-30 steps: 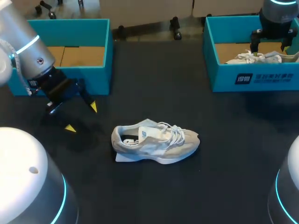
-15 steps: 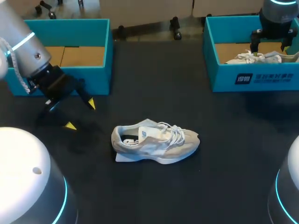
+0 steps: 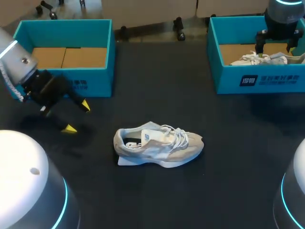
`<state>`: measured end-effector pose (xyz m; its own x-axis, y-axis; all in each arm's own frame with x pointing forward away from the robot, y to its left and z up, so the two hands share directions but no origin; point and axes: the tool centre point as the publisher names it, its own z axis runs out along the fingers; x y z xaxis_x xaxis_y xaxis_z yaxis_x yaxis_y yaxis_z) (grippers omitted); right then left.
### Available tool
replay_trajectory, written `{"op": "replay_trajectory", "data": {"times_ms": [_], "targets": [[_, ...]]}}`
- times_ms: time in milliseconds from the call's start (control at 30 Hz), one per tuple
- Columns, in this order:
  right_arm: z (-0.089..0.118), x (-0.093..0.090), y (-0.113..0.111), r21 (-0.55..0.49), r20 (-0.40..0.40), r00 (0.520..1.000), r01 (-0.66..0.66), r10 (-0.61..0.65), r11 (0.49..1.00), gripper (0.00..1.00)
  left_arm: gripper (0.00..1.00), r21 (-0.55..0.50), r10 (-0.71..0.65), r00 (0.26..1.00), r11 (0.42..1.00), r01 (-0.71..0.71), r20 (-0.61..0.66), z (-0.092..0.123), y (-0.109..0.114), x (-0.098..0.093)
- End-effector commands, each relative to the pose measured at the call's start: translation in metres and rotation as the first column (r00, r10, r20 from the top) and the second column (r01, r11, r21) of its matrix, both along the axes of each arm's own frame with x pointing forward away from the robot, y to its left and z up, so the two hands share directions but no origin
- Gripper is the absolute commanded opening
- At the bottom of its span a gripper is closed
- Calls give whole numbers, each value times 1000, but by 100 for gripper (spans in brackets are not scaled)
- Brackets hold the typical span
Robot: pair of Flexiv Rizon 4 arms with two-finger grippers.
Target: Take the shoe out of the shoebox, open the shoe tongue, remove and reinsert the insole, then place the shoe into the shoebox
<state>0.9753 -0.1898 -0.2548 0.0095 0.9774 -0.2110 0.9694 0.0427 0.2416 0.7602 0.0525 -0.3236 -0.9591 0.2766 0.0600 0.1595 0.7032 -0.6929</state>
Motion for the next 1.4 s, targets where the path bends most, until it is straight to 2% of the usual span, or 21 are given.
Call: {"op": "replay_trajectory", "data": {"times_ms": [33, 167, 367, 467, 933, 1200, 1400], "targets": [[0, -1, 0, 0, 2, 1000, 0, 0, 1000, 100, 100, -80, 62, 998, 995, -62, -2, -14, 5, -9], [0, -1, 0, 0, 2, 1000, 0, 0, 1000, 100, 100, -140, 102, 993, 984, -109, -51, -21, 5, -12], [0, -1, 0, 0, 2, 1000, 0, 0, 1000, 100, 100, -145, 129, 980, 978, -151, -153, -39, 3, -15], [0, -1, 0, 0, 2, 1000, 0, 0, 1000, 100, 100, -161, 140, 978, 973, -165, -157, -44, 3, -17], [0, -1, 0, 0, 2, 1000, 0, 0, 1000, 100, 100, -356, 220, 957, 893, -275, -188, -57, 0, -29], [0, -1, 0, 0, 2, 1000, 0, 0, 1000, 100, 100, -335, 243, 948, 892, -302, -207, -71, 1, -31], [0, -1, 0, 0, 2, 1000, 0, 0, 1000, 100, 100, -335, 243, 948, 892, -302, -207, -71, 1, -31]]}}
